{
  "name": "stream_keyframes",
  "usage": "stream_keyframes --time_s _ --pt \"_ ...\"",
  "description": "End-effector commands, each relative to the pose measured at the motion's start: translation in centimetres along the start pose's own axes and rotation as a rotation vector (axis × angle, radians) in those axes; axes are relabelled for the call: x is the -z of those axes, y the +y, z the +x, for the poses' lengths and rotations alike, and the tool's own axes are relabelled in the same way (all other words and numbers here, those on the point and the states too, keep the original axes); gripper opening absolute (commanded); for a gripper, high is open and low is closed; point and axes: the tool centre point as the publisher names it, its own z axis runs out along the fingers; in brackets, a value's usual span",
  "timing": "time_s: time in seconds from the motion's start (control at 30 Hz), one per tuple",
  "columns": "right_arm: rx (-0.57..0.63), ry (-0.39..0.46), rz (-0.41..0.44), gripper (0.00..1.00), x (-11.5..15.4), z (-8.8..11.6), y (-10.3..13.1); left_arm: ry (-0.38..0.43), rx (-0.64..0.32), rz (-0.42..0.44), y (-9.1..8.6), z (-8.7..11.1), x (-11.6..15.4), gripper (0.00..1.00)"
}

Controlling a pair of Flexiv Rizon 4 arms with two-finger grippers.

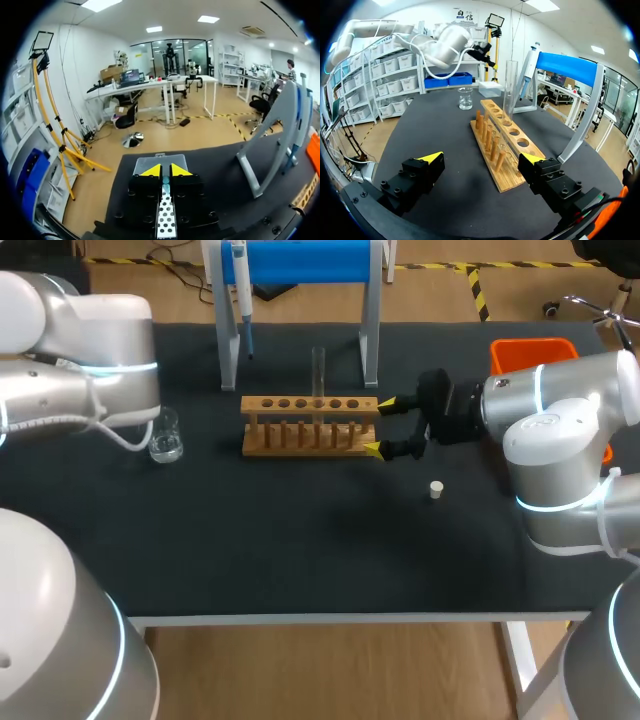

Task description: Invert the test tube, pick up the pipette, mount the tip to pipette, aspirate from beaker and dispense into the tube, eject the tip, return the pipette, and cap with the stopper.

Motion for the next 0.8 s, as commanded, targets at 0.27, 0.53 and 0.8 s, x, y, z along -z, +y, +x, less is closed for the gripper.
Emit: stream_keyframes --time_s 0.27,0.53,0.8 --pt "0.001 0.002 -0.001 1.00 0.1 -0.1 -0.1 0.318 -0.268 -0.013 -2.4 5.1 8.6 0.00" --pt "0.001 0.002 -0.001 1.00 0.1 -0.1 -0.1 0.404 -0.327 -0.028 -2.1 6.9 10.4 0.00" --pt "0.001 0.002 -0.001 1.00 0.1 -0.1 -0.1 0.404 -0.327 -0.028 -2.1 6.9 10.4 0.00"
